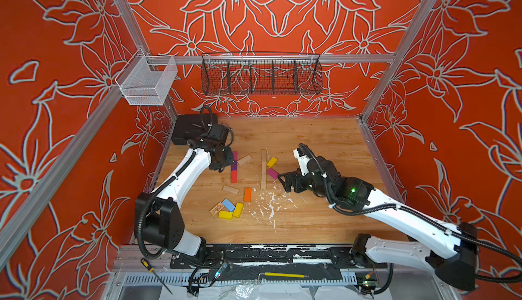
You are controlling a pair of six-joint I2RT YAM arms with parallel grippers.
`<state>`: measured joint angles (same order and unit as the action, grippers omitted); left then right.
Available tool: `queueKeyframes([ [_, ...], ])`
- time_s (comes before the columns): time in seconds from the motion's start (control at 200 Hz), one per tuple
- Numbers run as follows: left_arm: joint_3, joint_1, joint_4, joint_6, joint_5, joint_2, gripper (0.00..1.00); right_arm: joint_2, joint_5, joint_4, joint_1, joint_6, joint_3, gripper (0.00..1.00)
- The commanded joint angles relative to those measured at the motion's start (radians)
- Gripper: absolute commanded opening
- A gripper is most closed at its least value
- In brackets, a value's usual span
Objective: Assemble the letter k with building blocks
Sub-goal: Assemble the building block at the center of the board, then pick up the building block from the center of the board.
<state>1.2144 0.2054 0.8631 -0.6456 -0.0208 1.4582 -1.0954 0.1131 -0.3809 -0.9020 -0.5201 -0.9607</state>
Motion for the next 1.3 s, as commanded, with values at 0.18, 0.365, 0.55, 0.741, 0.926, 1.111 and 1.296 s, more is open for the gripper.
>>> queueKeyframes([
  [0.18,-0.221,0.087,0.046,-0.54,0.008,-0.119,0.51,0.002,-0.008,0.015,0.006,-0.054,0.041,0.98],
  [0.365,-0.274,0.094,0.01,-0.62,-0.01,-0.097,0.62,0.006,-0.012,0.011,0.006,-0.046,0.038,0.98],
  [0.55,-0.292,0.094,-0.057,-0.637,0.012,-0.007,0.62,0.026,-0.005,0.006,0.006,-0.046,0.05,0.98],
  [0.741,-0.249,0.098,-0.065,-0.615,0.01,0.107,0.59,0.045,0.006,-0.016,0.005,-0.046,0.052,0.98],
  [0.926,-0.225,0.098,-0.096,-0.589,0.008,0.173,0.54,0.064,0.021,-0.021,0.006,-0.047,0.062,0.98],
  [1.111,-0.213,0.099,-0.096,-0.583,0.006,0.196,0.51,0.056,0.02,-0.015,0.007,-0.043,0.059,0.98],
  [1.296,-0.208,0.099,-0.096,-0.576,0.002,0.206,0.51,0.035,0.011,-0.016,0.008,-0.039,0.045,0.98],
])
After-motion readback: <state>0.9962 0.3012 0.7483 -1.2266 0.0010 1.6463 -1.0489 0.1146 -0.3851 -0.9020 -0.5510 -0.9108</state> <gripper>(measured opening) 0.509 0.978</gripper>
